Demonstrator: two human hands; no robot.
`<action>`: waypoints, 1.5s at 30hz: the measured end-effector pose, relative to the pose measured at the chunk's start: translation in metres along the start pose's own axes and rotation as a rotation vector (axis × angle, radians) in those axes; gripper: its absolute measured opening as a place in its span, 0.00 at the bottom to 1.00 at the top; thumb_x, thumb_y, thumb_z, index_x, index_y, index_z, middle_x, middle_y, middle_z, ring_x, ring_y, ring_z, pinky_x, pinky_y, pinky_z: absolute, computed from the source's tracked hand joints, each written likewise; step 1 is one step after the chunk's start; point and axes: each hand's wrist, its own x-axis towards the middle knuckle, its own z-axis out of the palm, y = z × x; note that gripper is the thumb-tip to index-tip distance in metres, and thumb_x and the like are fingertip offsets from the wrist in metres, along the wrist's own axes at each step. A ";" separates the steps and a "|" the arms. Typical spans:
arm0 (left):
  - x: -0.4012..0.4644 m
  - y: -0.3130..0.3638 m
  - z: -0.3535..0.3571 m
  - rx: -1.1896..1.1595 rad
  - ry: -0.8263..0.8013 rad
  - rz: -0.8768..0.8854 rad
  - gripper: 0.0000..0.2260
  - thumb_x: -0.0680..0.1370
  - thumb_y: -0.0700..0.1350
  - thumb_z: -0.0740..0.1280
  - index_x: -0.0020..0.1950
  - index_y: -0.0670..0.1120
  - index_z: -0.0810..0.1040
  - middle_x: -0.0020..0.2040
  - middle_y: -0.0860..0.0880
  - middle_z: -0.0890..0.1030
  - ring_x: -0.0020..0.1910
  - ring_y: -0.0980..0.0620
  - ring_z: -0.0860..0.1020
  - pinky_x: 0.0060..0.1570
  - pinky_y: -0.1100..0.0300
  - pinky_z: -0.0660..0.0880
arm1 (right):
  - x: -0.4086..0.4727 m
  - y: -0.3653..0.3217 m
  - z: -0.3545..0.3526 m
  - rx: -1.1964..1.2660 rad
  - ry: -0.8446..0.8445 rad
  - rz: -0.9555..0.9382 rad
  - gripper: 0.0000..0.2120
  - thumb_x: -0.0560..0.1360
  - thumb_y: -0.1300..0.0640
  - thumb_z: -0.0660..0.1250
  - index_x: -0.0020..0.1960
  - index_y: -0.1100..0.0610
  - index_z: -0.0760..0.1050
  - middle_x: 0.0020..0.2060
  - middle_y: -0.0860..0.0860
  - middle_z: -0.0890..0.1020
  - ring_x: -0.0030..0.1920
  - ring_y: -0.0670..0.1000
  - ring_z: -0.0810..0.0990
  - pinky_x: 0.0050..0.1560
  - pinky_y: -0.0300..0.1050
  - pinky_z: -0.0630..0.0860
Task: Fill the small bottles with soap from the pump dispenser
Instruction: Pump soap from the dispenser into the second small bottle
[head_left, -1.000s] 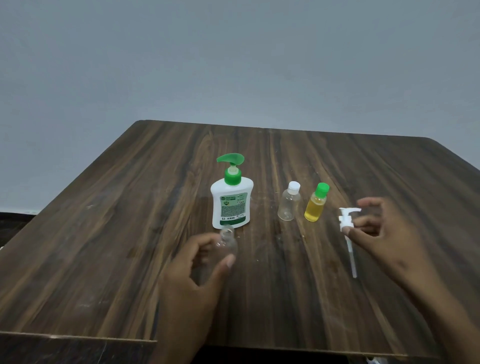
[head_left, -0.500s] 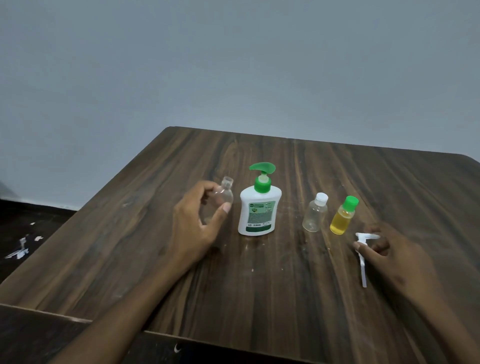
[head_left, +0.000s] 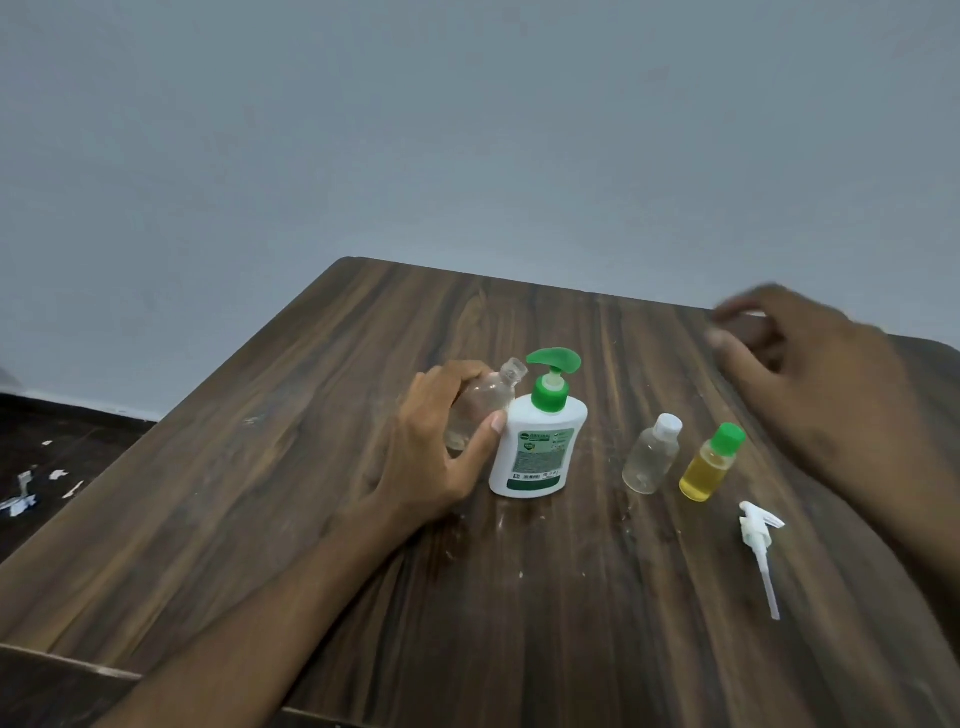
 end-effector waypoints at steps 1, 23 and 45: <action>0.000 0.000 0.000 0.005 -0.007 0.005 0.14 0.80 0.47 0.70 0.62 0.41 0.79 0.53 0.51 0.81 0.48 0.49 0.79 0.47 0.45 0.76 | 0.015 -0.012 0.004 0.020 -0.006 -0.037 0.06 0.80 0.49 0.67 0.55 0.48 0.79 0.39 0.40 0.82 0.41 0.44 0.81 0.43 0.46 0.73; 0.012 -0.004 -0.001 0.042 -0.056 -0.024 0.23 0.85 0.51 0.63 0.81 0.52 0.69 0.50 0.51 0.75 0.49 0.52 0.74 0.52 0.57 0.73 | 0.100 -0.073 0.135 0.209 -0.308 0.086 0.15 0.77 0.57 0.59 0.44 0.62 0.83 0.32 0.51 0.86 0.37 0.54 0.85 0.45 0.56 0.84; 0.008 0.007 -0.007 -0.016 0.028 -0.070 0.12 0.81 0.48 0.67 0.60 0.42 0.78 0.53 0.52 0.77 0.51 0.55 0.78 0.48 0.65 0.73 | 0.092 -0.078 0.143 -0.037 -0.027 0.007 0.12 0.79 0.56 0.57 0.42 0.58 0.76 0.35 0.52 0.78 0.34 0.52 0.75 0.31 0.45 0.69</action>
